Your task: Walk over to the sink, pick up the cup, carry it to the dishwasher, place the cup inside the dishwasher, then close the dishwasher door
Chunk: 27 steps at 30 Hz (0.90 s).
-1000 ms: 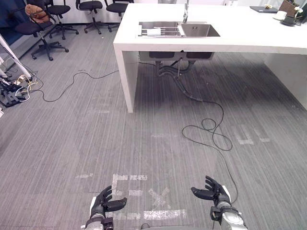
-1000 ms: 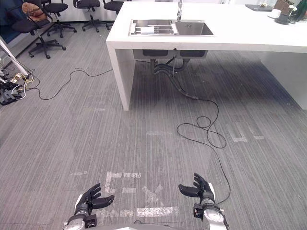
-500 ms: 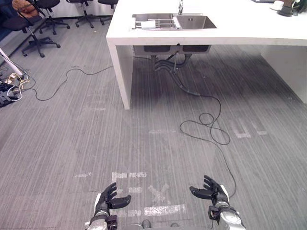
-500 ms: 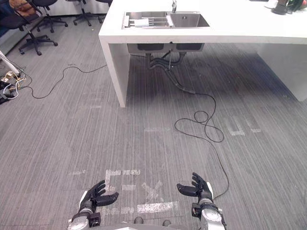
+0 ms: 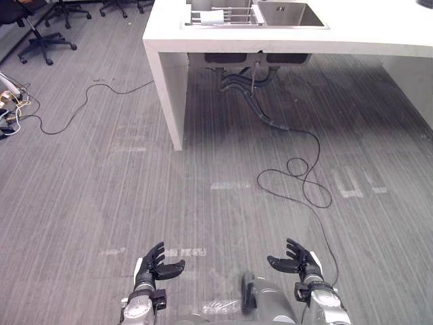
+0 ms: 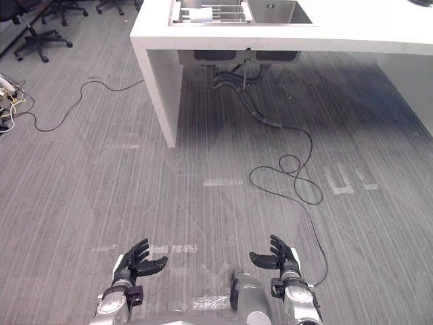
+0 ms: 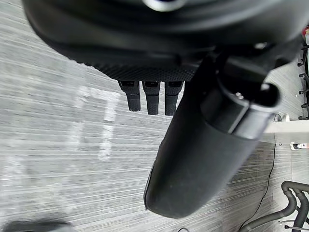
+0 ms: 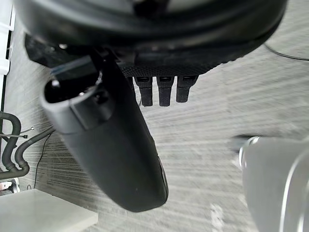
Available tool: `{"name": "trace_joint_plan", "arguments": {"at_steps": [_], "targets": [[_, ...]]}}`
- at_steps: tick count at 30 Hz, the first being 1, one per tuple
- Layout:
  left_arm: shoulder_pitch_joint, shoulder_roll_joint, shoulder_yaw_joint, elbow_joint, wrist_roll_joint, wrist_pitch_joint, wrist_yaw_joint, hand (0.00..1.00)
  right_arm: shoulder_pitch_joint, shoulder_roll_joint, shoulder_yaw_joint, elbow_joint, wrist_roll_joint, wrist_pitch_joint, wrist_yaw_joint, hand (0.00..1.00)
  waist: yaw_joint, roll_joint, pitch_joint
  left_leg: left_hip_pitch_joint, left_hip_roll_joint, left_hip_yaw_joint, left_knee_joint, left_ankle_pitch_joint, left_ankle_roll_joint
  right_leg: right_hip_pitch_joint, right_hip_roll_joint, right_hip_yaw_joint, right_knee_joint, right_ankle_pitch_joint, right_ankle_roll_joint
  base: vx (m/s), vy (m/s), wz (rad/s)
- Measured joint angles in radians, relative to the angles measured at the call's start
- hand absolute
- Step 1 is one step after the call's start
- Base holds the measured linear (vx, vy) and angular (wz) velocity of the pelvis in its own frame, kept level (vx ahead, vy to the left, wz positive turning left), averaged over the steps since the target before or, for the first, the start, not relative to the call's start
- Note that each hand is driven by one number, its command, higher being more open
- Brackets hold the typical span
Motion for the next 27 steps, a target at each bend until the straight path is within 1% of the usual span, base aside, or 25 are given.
{"name": "trace_joint_plan", "arguments": {"at_steps": [1, 2, 3, 4, 5, 6, 7, 8, 9, 10, 11, 12, 13, 14, 15, 16, 17, 18, 19, 20, 21, 22, 23, 25, 27], "targets": [[-0.001, -0.005, 0.000, 0.005, 0.000, 0.000, 0.007, 0.90, -0.002, -0.001, 0.000, 0.001, 0.000, 0.003, -0.001, 0.90, -0.005, 0.010, -0.004, -0.016, 0.020, 0.000, 0.046, -0.005, -0.009, 0.014, 0.013, -0.011, -0.007, -0.021, 0.001, 0.48, -0.233, 0.19], [-0.004, -0.013, 0.004, 0.006, 0.000, -0.001, 0.013, 0.90, -0.004, 0.001, 0.002, 0.001, 0.000, 0.003, -0.001, 0.90, -0.012, 0.021, 0.001, -0.092, 0.061, -0.001, 0.233, -0.010, -0.023, 0.056, 0.040, -0.031, -0.048, -0.040, 0.005, 0.37, -0.195, 0.20], [-0.009, -0.023, 0.007, 0.007, 0.000, -0.001, 0.014, 0.90, -0.005, 0.002, 0.003, -0.003, 0.000, 0.003, -0.001, 0.90, -0.014, 0.030, 0.009, -0.173, 0.101, -0.002, 0.427, 0.017, -0.048, 0.110, 0.066, -0.043, -0.095, -0.040, -0.008, 0.48, -0.250, 0.23], [-0.008, -0.042, 0.014, 0.004, 0.000, -0.001, 0.012, 0.90, 0.002, 0.008, 0.010, -0.011, 0.003, 0.003, -0.007, 0.90, -0.009, 0.035, 0.021, -0.253, 0.154, 0.000, 0.652, 0.028, -0.060, 0.194, 0.099, -0.054, -0.145, -0.041, -0.042, 0.49, -0.229, 0.13], [-0.004, -0.055, 0.016, 0.002, -0.001, 0.000, 0.012, 0.90, 0.014, 0.013, 0.011, -0.020, 0.014, 0.003, -0.012, 0.90, -0.002, 0.031, 0.024, -0.295, 0.185, 0.014, 0.776, 0.028, -0.060, 0.254, 0.114, -0.055, -0.169, -0.050, -0.073, 0.57, -0.230, -0.05], [0.005, -0.077, 0.015, -0.003, -0.002, 0.001, 0.011, 0.90, 0.032, 0.020, 0.010, -0.052, 0.020, 0.002, -0.015, 0.90, 0.015, 0.027, 0.029, -0.341, 0.210, 0.035, 0.854, 0.027, -0.059, 0.322, 0.122, -0.045, -0.194, -0.063, -0.092, 0.45, -0.158, -0.15], [0.007, -0.087, 0.015, -0.010, -0.005, 0.001, 0.011, 0.90, 0.033, 0.023, 0.010, -0.064, 0.021, 0.002, -0.018, 0.90, 0.019, 0.021, 0.032, -0.370, 0.213, 0.041, 0.863, 0.027, -0.057, 0.350, 0.121, -0.039, -0.212, -0.066, -0.097, 0.41, -0.108, -0.19], [0.008, -0.100, 0.009, -0.033, -0.014, 0.001, 0.011, 0.90, 0.025, 0.028, 0.009, -0.085, 0.021, 0.001, -0.020, 0.90, 0.023, 0.013, 0.036, -0.436, 0.209, 0.059, 0.827, 0.025, -0.054, 0.392, 0.115, -0.028, -0.254, -0.067, -0.096, 0.37, -0.057, -0.14], [0.004, -0.104, 0.005, -0.040, -0.017, -0.001, 0.010, 0.90, 0.022, 0.029, 0.005, -0.094, 0.021, -0.002, -0.021, 0.90, 0.027, 0.013, 0.037, -0.464, 0.206, 0.064, 0.783, 0.024, -0.052, 0.405, 0.111, -0.022, -0.268, -0.065, -0.095, 0.35, -0.024, -0.24], [-0.009, -0.111, 0.004, -0.040, -0.022, 0.000, 0.008, 0.90, 0.015, 0.032, -0.001, -0.093, 0.020, -0.006, -0.020, 0.90, 0.039, 0.011, 0.039, -0.495, 0.185, 0.079, 0.652, 0.024, -0.052, 0.427, 0.102, -0.006, -0.291, -0.065, -0.092, 0.39, 0.056, -0.34], [-0.018, -0.113, 0.004, -0.040, -0.022, -0.001, 0.006, 0.90, -0.013, 0.035, -0.004, -0.079, 0.020, -0.006, -0.021, 0.90, 0.049, 0.007, 0.045, -0.513, 0.142, 0.075, 0.449, 0.043, -0.037, 0.456, 0.081, 0.015, -0.314, -0.074, -0.074, 0.31, 0.088, -0.33], [-0.021, -0.114, 0.004, -0.039, -0.022, -0.001, 0.005, 0.90, -0.018, 0.036, -0.009, -0.077, 0.020, -0.006, -0.020, 0.90, 0.050, 0.006, 0.051, -0.515, 0.122, 0.071, 0.374, 0.063, -0.035, 0.469, 0.072, 0.020, -0.320, -0.079, -0.065, 0.37, 0.136, -0.23], [-0.025, -0.115, 0.002, -0.037, -0.022, -0.001, 0.004, 0.90, -0.021, 0.038, -0.016, -0.073, 0.020, -0.006, -0.021, 0.90, 0.054, 0.008, 0.055, -0.514, 0.092, 0.058, 0.265, 0.108, -0.034, 0.484, 0.058, 0.030, -0.325, -0.090, -0.049, 0.31, 0.165, -0.24], [-0.024, -0.116, -0.003, -0.034, -0.022, -0.001, 0.004, 0.90, -0.022, 0.034, -0.022, -0.059, 0.020, -0.007, -0.023, 0.90, 0.067, 0.013, 0.056, -0.506, 0.072, 0.040, 0.119, 0.186, -0.040, 0.498, 0.052, 0.050, -0.329, -0.110, -0.028, 0.32, 0.187, -0.30], [-0.023, -0.115, -0.005, -0.032, -0.022, -0.001, 0.003, 0.90, -0.024, 0.031, -0.022, -0.048, 0.020, -0.007, -0.024, 0.90, 0.073, 0.027, 0.054, -0.501, 0.069, 0.029, 0.077, 0.239, -0.036, 0.508, 0.053, 0.062, -0.328, -0.124, -0.015, 0.34, 0.234, -0.52], [-0.016, -0.111, -0.003, -0.023, -0.022, 0.000, 0.004, 0.90, -0.027, 0.032, -0.016, -0.014, 0.020, -0.005, -0.025, 0.90, 0.082, 0.035, 0.051, -0.479, 0.063, 0.027, 0.079, 0.334, -0.001, 0.527, 0.048, 0.092, -0.315, -0.156, 0.010, 0.37, 0.260, -0.50], [-0.007, -0.100, -0.003, -0.022, -0.022, 0.000, 0.005, 0.90, -0.028, 0.040, -0.007, 0.007, 0.019, -0.004, -0.026, 0.90, 0.084, 0.017, 0.051, -0.473, 0.038, 0.033, 0.115, 0.321, 0.055, 0.531, 0.020, 0.108, -0.277, -0.203, 0.039, 0.38, 0.254, -0.42], [-0.003, -0.093, -0.003, -0.021, -0.022, 0.000, 0.005, 0.90, -0.027, 0.045, -0.007, 0.016, 0.018, -0.003, -0.025, 0.90, 0.083, 0.001, 0.049, -0.473, 0.021, 0.042, 0.130, 0.297, 0.060, 0.518, 0.001, 0.114, -0.238, -0.231, 0.043, 0.38, 0.222, -0.23], [-0.003, -0.087, -0.006, -0.008, -0.022, 0.001, 0.004, 0.90, -0.023, 0.048, -0.008, 0.027, 0.017, -0.002, -0.026, 0.90, 0.084, -0.014, 0.046, -0.461, -0.004, 0.064, 0.146, 0.262, 0.080, 0.476, -0.027, 0.142, -0.117, -0.270, 0.069, 0.45, 0.248, -0.17], [-0.001, -0.086, -0.013, 0.007, -0.021, 0.003, 0.004, 0.90, -0.022, 0.049, -0.007, 0.041, 0.015, -0.001, -0.025, 0.90, 0.076, -0.016, 0.047, -0.424, -0.019, 0.078, 0.137, 0.237, 0.095, 0.416, -0.042, 0.164, 0.057, -0.272, 0.115, 0.37, 0.205, -0.18], [-0.001, -0.078, -0.016, 0.015, -0.021, 0.003, 0.004, 0.90, -0.021, 0.054, -0.006, 0.048, 0.015, -0.001, -0.023, 0.90, 0.074, -0.019, 0.049, -0.398, -0.028, 0.082, 0.128, 0.225, 0.099, 0.378, -0.053, 0.169, 0.165, -0.261, 0.171, 0.38, 0.217, -0.11], [0.000, -0.066, -0.026, 0.025, -0.022, 0.005, 0.004, 0.90, -0.019, 0.058, 0.005, 0.061, 0.011, 0.001, -0.021, 0.90, 0.064, -0.027, 0.054, -0.348, -0.040, 0.083, 0.113, 0.209, 0.109, 0.320, -0.068, 0.172, 0.327, -0.212, 0.261, 0.31, 0.142, 0.05], [0.000, -0.050, -0.042, 0.038, -0.022, 0.006, 0.005, 0.90, -0.004, 0.068, 0.012, 0.067, 0.000, 0.004, -0.011, 0.90, 0.053, -0.033, 0.056, -0.283, -0.048, 0.079, 0.111, 0.182, 0.116, 0.251, -0.092, 0.154, 0.524, -0.190, 0.294, 0.40, 0.167, 0.09], [-0.001, -0.040, -0.046, 0.041, -0.024, 0.006, 0.008, 0.90, 0.003, 0.074, 0.018, 0.067, -0.002, 0.004, -0.009, 0.90, 0.049, -0.035, 0.054, -0.225, -0.048, 0.076, 0.103, 0.157, 0.122, 0.195, -0.115, 0.099, 0.584, -0.223, 0.240, 0.37, 0.097, 0.08], [-0.019, -0.036, -0.045, 0.041, -0.032, 0.006, 0.012, 0.90, -0.006, 0.074, 0.030, 0.067, -0.003, 0.004, -0.007, 0.90, 0.040, -0.037, 0.052, -0.163, -0.047, 0.057, 0.060, 0.147, 0.122, 0.130, -0.122, 0.027, 0.502, -0.256, 0.194, 0.44, 0.019, 0.21]]}}
